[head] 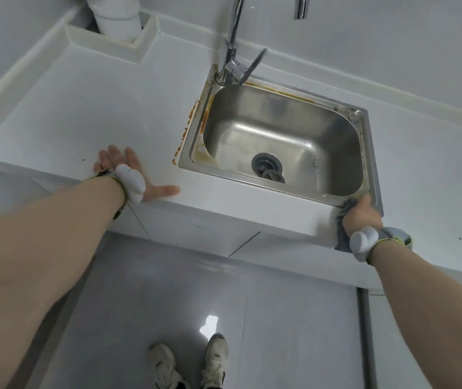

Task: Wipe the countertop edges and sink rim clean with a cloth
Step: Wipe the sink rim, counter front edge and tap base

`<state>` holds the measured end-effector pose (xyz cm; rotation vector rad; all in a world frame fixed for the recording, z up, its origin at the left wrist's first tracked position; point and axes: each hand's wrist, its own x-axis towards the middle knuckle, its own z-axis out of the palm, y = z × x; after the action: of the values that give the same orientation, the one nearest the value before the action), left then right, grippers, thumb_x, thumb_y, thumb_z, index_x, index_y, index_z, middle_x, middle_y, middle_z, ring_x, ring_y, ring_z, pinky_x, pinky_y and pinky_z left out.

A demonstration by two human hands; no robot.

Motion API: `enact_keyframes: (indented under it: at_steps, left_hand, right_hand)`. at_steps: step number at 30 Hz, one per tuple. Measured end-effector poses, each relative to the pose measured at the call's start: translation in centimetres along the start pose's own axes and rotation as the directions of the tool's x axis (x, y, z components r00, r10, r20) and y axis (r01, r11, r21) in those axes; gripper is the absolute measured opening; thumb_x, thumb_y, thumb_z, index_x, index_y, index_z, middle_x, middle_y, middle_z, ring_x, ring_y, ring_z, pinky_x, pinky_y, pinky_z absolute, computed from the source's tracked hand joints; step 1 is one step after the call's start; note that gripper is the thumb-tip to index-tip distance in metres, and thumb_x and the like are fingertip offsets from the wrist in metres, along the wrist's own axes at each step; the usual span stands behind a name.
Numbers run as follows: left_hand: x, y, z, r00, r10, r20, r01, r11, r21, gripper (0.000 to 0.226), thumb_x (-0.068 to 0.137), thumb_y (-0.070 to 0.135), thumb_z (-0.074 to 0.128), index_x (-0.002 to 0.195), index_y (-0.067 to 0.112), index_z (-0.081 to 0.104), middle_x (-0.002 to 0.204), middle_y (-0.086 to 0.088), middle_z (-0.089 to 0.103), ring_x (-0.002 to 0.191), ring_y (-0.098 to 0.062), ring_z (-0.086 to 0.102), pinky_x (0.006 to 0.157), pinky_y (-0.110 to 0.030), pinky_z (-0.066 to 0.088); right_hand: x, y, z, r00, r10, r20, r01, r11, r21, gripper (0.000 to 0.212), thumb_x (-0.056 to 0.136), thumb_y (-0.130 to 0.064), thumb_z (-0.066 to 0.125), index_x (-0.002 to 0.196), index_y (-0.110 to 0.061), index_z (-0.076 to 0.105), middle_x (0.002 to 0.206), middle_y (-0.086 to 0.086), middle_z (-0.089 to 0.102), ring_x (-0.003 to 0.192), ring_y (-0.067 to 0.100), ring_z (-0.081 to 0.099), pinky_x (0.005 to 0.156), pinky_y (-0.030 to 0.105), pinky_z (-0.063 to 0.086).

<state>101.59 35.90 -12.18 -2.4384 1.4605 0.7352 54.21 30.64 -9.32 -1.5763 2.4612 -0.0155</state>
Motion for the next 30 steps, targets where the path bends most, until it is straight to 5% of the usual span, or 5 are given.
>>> enact_keyframes:
  at_steps: [7, 14, 19, 24, 30]
  left_hand:
    - [0.7, 0.2, -0.2, 1.000, -0.020, 0.022, 0.019, 0.998, 0.060, 0.173, 0.014, 0.110, 0.018, 0.150, 0.009, -0.019, 0.157, -0.016, -0.025, 0.145, -0.039, -0.016, 0.117, -0.052, -0.007]
    - [0.0, 0.2, -0.4, 0.999, -0.023, 0.022, 0.023, 0.999, 0.026, 0.174, 0.012, 0.110, 0.022, 0.150, 0.012, -0.018, 0.157, -0.014, -0.025, 0.145, -0.037, -0.016, 0.118, -0.051, -0.006]
    - [0.1, 0.6, -0.8, 0.997, -0.054, 0.054, 0.051, 0.997, 0.054, 0.178, 0.007, 0.109, 0.020, 0.152, 0.012, -0.013, 0.158, -0.017, -0.017, 0.146, -0.039, -0.010, 0.118, -0.052, -0.002]
    - [-0.3, 0.6, -0.9, 0.997, -0.050, 0.056, 0.048, 0.998, 0.044, 0.175, 0.011, 0.110, 0.022, 0.151, 0.012, -0.016, 0.157, -0.019, -0.019, 0.145, -0.042, -0.012, 0.118, -0.052, -0.002]
    - [-0.2, 0.7, -0.7, 0.998, -0.057, 0.036, 0.056, 0.998, 0.026, 0.174, 0.011, 0.108, 0.020, 0.152, 0.011, -0.015, 0.157, -0.020, -0.020, 0.145, -0.043, -0.014, 0.115, -0.054, -0.003]
  right_hand:
    - [-0.4, 0.8, 0.0, 0.994, 0.090, -0.065, -0.088, 0.996, 0.025, 0.022, 0.096, -0.016, 0.038, 0.114, -0.003, 0.039, 0.110, 0.031, 0.055, 0.099, 0.047, 0.055, 0.080, 0.049, 0.043]
    - [-5.7, -3.4, 3.5, 0.989, -0.117, -0.095, 0.117, 0.993, -0.006, 0.009, 0.091, -0.024, 0.035, 0.094, -0.017, 0.031, 0.102, 0.019, 0.061, 0.085, 0.042, 0.060, 0.067, 0.038, 0.039]
    - [-8.5, -10.5, 5.6, 0.967, -0.254, -0.030, 0.253, 0.967, -0.020, 0.020, 0.093, -0.020, 0.033, 0.112, -0.016, 0.038, 0.117, 0.014, 0.056, 0.094, 0.039, 0.061, 0.071, 0.037, 0.037]
    - [-12.7, -18.2, 7.4, 0.859, -0.511, 0.047, 0.509, 0.860, 0.043, 0.029, 0.091, -0.017, 0.037, 0.120, -0.013, 0.038, 0.118, 0.012, 0.054, 0.091, 0.038, 0.063, 0.070, 0.038, 0.040]
    - [-13.2, -23.3, 7.9, 0.712, -0.702, 0.028, 0.700, 0.712, 0.053, 0.019, 0.089, -0.020, 0.043, 0.107, -0.016, 0.044, 0.103, 0.008, 0.059, 0.079, 0.035, 0.061, 0.059, 0.034, 0.033]
